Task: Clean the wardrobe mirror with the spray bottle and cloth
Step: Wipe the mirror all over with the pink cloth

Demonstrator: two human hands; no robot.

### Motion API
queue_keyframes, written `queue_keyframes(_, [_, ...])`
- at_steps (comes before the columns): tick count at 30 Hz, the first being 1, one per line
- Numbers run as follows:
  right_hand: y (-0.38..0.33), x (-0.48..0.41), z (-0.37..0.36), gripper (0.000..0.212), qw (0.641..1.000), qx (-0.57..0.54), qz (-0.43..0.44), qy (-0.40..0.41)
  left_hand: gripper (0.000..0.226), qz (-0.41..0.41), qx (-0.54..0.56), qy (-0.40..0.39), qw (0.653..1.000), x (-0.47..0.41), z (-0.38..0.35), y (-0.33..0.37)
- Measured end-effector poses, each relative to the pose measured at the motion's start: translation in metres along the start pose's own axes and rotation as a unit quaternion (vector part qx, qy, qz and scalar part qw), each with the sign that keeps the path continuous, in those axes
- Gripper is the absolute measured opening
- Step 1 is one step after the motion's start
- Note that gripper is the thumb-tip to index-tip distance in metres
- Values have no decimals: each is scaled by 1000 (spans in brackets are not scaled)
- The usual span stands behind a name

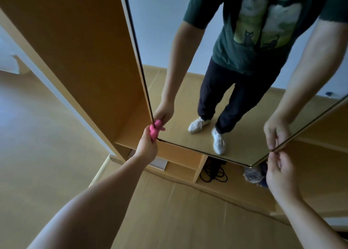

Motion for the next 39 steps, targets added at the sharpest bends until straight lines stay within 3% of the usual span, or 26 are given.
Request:
queue_keyframes(4, [15, -3, -1, 22, 1000, -2, -7, 13, 40, 98, 106, -3, 989, 6, -16, -23])
queue_keyframes(7, [22, -3, -3, 17, 1000, -1, -8, 21, 33, 174, 105, -59, 977, 6, -30, -40])
queue_keyframes(13, [29, -5, -3, 13, 999, 18, 7, 26, 32, 172, 182, -53, 967, 11, -55, -27])
queue_keyframes(16, [27, -6, -1, 37, 999, 31, 30, 10, 29, 185, 154, -37, 970, 14, -66, -21])
queue_keyframes(18, [24, -4, 0, 34, 998, 29, 54, -5, 34, 183, 163, -27, 969, 17, -77, -14])
queue_keyframes(22, [30, -6, 3, 55, 996, 33, 75, -30, 33, 168, 170, -27, 971, 28, -102, 3])
queue_keyframes(25, [31, -8, 4, 51, 996, 20, 75, -36, 36, 173, 174, -23, 969, 40, -113, 16])
queue_keyframes(28, [30, -10, 5, 26, 995, 27, 79, -45, 37, 177, 178, -34, 967, 47, -121, 23])
queue_keyframes(30, [32, -13, 5, 20, 994, 38, 91, -48, 39, 177, 170, -33, 969, 49, -126, 25])
queue_keyframes(35, [38, -14, 7, 56, 993, 41, 92, -57, 36, 178, 159, -39, 970, 57, -139, 37])
queue_keyframes(39, [40, -18, 7, 61, 993, 44, 97, -59, 44, 178, 179, -47, 967, 63, -155, 46])
Point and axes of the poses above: each hand's wrist, its own x-axis away from the middle knuckle, its own z-axis out of the back of the hand, y = z × x, the point moved 5 cm from there along -x, towards the middle knuckle, and after that the axes turned 11 degrees about -x, right-handed, at the moved point
